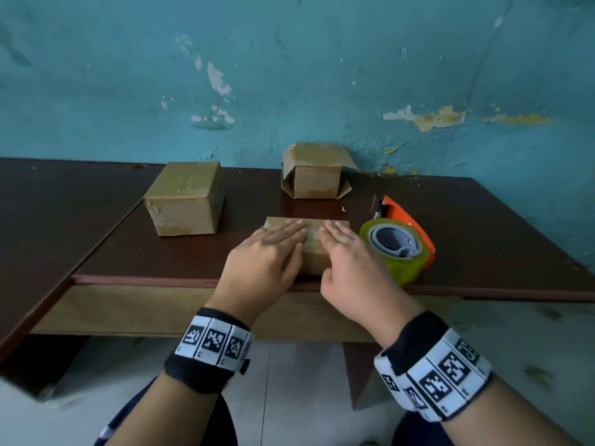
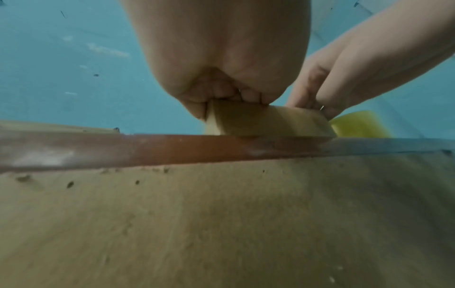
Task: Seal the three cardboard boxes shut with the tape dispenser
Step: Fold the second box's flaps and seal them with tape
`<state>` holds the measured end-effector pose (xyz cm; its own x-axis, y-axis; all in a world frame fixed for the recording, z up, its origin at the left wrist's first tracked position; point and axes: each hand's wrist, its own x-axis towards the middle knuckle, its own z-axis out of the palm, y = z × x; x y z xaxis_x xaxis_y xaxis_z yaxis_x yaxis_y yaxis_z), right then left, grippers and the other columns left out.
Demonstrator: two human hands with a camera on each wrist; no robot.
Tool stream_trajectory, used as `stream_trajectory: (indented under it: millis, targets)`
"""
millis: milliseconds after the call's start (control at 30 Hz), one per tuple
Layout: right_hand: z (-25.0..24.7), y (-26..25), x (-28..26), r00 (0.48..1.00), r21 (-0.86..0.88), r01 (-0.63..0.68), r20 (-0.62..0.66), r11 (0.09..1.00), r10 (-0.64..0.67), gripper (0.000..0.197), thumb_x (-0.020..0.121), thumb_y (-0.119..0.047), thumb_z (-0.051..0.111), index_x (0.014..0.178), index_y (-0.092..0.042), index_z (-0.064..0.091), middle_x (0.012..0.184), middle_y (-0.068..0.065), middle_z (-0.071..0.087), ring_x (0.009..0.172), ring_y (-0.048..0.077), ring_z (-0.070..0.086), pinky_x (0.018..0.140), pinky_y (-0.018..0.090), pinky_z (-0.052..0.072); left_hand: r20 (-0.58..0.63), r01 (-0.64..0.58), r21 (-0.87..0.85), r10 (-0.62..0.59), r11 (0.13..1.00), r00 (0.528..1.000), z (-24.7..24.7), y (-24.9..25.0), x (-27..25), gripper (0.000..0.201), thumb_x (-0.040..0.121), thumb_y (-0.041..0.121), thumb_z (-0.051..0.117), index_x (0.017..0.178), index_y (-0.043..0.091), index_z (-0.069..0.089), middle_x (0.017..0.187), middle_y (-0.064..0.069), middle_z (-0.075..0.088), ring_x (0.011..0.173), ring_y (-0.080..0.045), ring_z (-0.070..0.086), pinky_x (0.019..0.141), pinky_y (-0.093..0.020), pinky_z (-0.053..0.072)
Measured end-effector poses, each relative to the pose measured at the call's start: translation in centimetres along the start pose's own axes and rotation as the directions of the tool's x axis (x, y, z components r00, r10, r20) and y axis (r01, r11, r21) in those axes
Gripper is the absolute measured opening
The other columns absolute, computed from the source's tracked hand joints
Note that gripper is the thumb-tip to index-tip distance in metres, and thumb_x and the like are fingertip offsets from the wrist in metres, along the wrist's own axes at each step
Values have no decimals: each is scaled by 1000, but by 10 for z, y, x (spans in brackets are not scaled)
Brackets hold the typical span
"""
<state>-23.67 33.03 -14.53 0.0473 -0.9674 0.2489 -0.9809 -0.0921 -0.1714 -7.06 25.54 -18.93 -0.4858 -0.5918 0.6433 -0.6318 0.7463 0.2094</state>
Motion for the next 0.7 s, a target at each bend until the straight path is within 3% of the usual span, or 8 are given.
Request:
stream_trajectory:
  millis: [167,300,433,533,567,600,667,700]
  targets:
    - [14,-1,1,992,131,-84,-79,988,95,69,96,-4,54,162,-7,31,171,10,25,160,17,15,124,21,8,-11,163,-225,-170,961,985,3,4,-2,33,103,18,56,128,7,74,143,-7,65,145,-15,48,121,-29,35]
    - [26,-9,0,965,232,-182,-142,956,219,67,94,-1,55,158,-6,38,170,15,26,160,24,18,127,29,17,35,286,-316,-290,905,956,-1,6,-1,31,103,9,59,131,2,70,157,-10,49,152,-14,35,124,-25,27]
    - [25,-10,-3,938,333,-243,-159,911,309,64,94,-4,56,157,-4,42,169,16,27,155,26,31,124,32,34,-2,374,-371,-403,850,915,-3,5,-6,34,106,15,57,137,3,66,162,-9,43,142,-2,37,110,2,24]
    - [28,-9,-8,918,399,-297,-131,867,375,72,97,-4,53,164,-5,25,171,13,23,156,24,27,121,25,27,55,469,-386,-488,794,871,-5,7,-5,41,109,18,54,147,5,56,162,-7,44,139,2,34,102,10,18]
    - [30,-9,-8,914,425,-297,-133,855,384,73,98,-3,53,164,-6,22,171,11,25,157,23,26,121,24,25,85,512,-398,-525,761,847,-6,6,-4,43,110,20,51,150,7,52,154,-4,54,135,6,40,98,11,20]
    - [31,-8,-9,910,452,-293,-138,843,391,73,98,-3,52,164,-6,23,170,10,27,157,22,27,121,24,24,111,553,-413,-563,723,819,-6,6,-4,45,111,23,49,154,10,49,133,3,68,120,15,50,90,11,27]
    - [31,-6,-10,906,501,-279,-146,819,398,71,97,0,51,164,-7,26,168,9,32,156,20,29,121,22,24,142,606,-443,-616,661,775,-7,6,-4,47,112,26,45,157,12,44,87,23,55,73,26,51,69,5,36]
    - [31,-5,-10,905,525,-275,-141,805,401,71,97,1,51,163,-7,27,167,9,34,155,20,31,121,22,25,156,622,-465,-633,630,758,-8,6,-3,46,112,26,45,156,13,46,86,25,51,66,27,49,65,5,36]
